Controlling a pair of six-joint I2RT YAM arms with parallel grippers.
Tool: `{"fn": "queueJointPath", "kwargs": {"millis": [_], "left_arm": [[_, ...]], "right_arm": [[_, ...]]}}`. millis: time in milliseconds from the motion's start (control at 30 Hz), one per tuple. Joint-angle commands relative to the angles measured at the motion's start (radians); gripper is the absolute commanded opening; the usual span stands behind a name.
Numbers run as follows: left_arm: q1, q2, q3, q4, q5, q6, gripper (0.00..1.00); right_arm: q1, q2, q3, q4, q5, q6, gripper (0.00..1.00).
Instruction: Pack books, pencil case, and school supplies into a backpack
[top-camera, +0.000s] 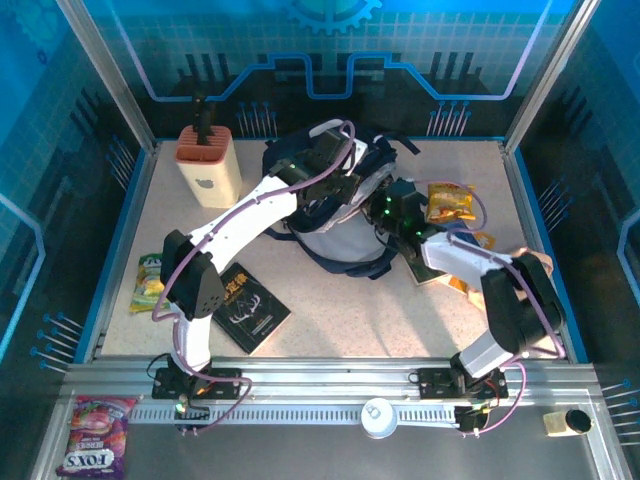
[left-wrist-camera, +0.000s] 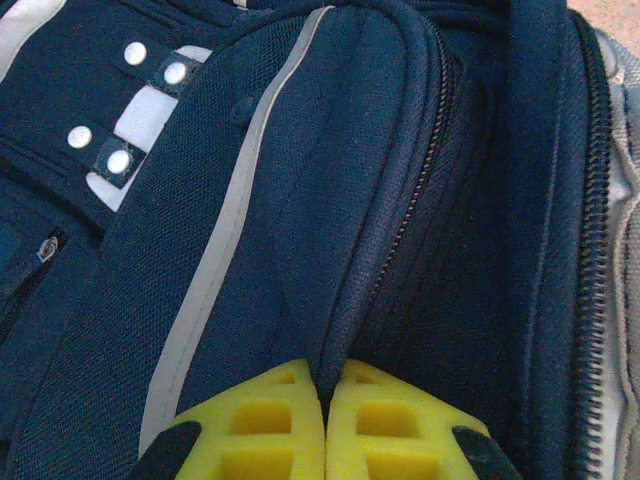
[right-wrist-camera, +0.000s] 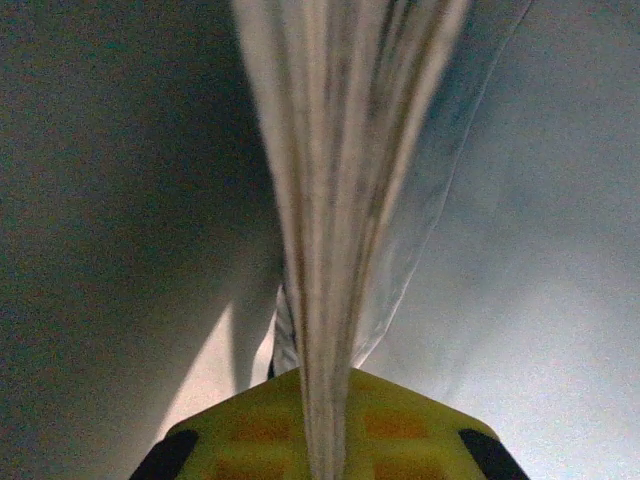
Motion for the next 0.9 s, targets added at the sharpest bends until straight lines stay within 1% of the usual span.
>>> {"fn": "queueJointPath", "kwargs": {"millis": [0,67,133,200,267,333,400,500,600,733,800,867], "left_arm": [[-0.01,-0.053,0.075,0.108,0.024,-0.025,0.0],[-0.009,-0.048,0.077,0.108,0.021,-0.025,0.0],[-0.009,-0.044,0.08,0.106,0.019,-0.026,0.0],[-0.006,-0.041,0.084,0.102,0.017,-0.025,0.0],[-0.007,-0.041,0.082,0.097,0.01,-0.025,0.0],[-0.006,-0.042,0.075,0.096,0.003,-0.027,0.0],[-0.005,-0.041,0.065,0.096,0.003,-0.03,0.0],[0.001,-0.041,0.047,0.097,0.003,-0.035,0.0],[0.011,-0.044,0.013,0.104,0.006,-0.046,0.0],[0.021,-0.053,-0.036,0.118,0.017,-0.063,0.0],[0.025,-0.057,-0.069,0.125,0.029,-0.069,0.0],[0.029,-0.059,-0.095,0.122,0.042,-0.078,0.0]], "right_arm": [[0.031,0.096,0.072,0.056,0.123,0.053,0.0],[0.038,0.165,0.112,0.076,0.104,0.059,0.01],[0.039,0.229,0.148,0.091,0.033,0.058,0.11],[0.038,0.268,0.162,0.088,-0.065,0.058,0.21],[0.037,0.267,0.127,0.093,-0.116,0.07,0.32],[0.031,0.238,0.059,0.132,-0.152,0.076,0.41],[0.02,0.186,-0.022,0.166,-0.19,0.072,0.51],[-0.001,0.091,-0.124,0.162,-0.253,0.037,0.59],[-0.015,-0.028,-0.206,0.085,-0.259,-0.018,0.63],[-0.021,-0.194,-0.285,-0.048,-0.21,-0.093,0.66],[-0.023,-0.291,-0.286,-0.184,-0.164,-0.151,0.67],[-0.023,-0.381,-0.265,-0.317,-0.084,-0.214,0.71]]}}
